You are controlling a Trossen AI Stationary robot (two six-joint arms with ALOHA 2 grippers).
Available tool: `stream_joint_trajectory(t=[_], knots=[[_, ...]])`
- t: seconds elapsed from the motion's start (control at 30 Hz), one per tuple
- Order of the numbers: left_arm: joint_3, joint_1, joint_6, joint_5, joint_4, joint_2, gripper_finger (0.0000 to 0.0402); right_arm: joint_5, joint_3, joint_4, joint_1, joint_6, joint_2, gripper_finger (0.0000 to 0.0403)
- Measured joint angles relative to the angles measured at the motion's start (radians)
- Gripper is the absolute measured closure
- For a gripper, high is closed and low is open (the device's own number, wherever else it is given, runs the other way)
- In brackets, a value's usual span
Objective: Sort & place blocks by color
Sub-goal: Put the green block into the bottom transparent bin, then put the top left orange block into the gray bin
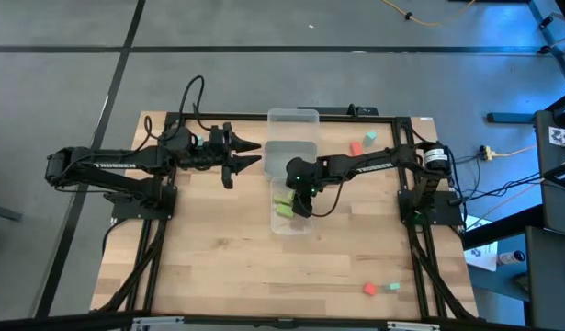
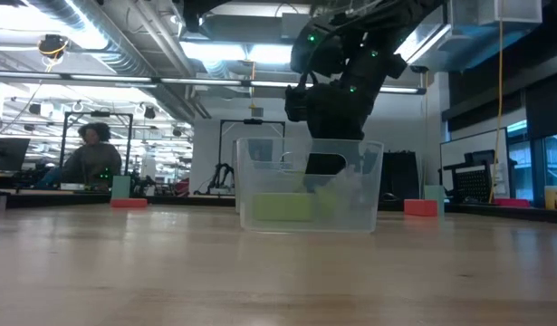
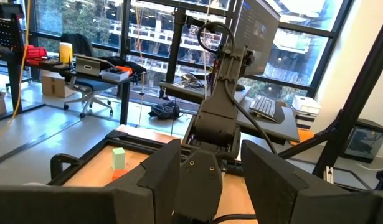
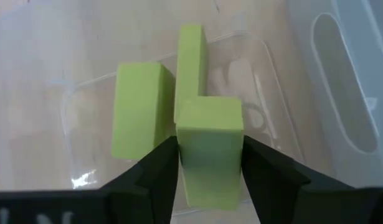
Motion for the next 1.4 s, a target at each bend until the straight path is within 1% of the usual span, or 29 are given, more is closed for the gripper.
stream_joint_trajectory(t=[0.17, 0.27, 0.37, 0.57, 0.67, 0.83, 0.97, 1.0, 1.1, 1.2, 1.3, 1.4], knots=[[0.0, 0.0, 0.0, 0.0, 0.0, 0.0, 0.0241, -0.019, 0.0, 0.0, 0.0, -0.002, 0.0, 0.0227], [0.0, 0.0, 0.0, 0.0, 0.0, 0.0, 0.0241, -0.021, 0.0, 0.0, 0.0, -0.001, 0.0, 0.0214], [0.0, 0.0, 0.0, 0.0, 0.0, 0.0, 0.0241, -0.021, 0.0, 0.0, 0.0, -0.001, 0.0, 0.0188], [0.0, 0.0, 0.0, 0.0, 0.0, 0.0, 0.0241, -0.022, 0.035, -0.024, 0.0, 0.001, 0.0, 0.0116], [0.0, 0.0, 0.0, 0.0, 0.0, 0.0, 0.0241, -0.031, 0.081, -0.096, -0.001, -0.011, 0.0, 0.0094], [0.0, 0.0, 0.0, 0.0, 0.0, 0.0, 0.0241, -0.112, 0.143, -0.237, -0.002, -0.077, -0.02, 0.0087], [0.0, 0.0, 0.0, 0.0, -0.004, 0.0, 0.0241, -0.134, 0.142, -0.338, 0.0, -0.118, -0.098, 0.0086], [0.0, 0.0, 0.0, 0.0, -0.005, 0.0, 0.0241, -0.135, 0.126, -0.337, 0.0, -0.127, -0.128, 0.0086], [0.0, 0.0, 0.0, 0.0, -0.012, 0.0, 0.0241, -0.129, 0.032, -0.29, 0.0, -0.1, -0.249, 0.0086], [0.0, 0.0, -0.001, 0.001, -0.026, 0.0, 0.0241, -0.127, -0.117, -0.165, -0.001, -0.009, -0.399, 0.0086], [0.0, 0.0, -0.002, 0.001, -0.027, 0.0, 0.0241, -0.125, -0.278, 0.057, -0.001, 0.132, -0.54, 0.0086], [0.0, 0.0, -0.008, 0.001, -0.021, 0.0, 0.0241, -0.11, -0.412, 0.351, 0.001, 0.259, -0.653, 0.0086]])
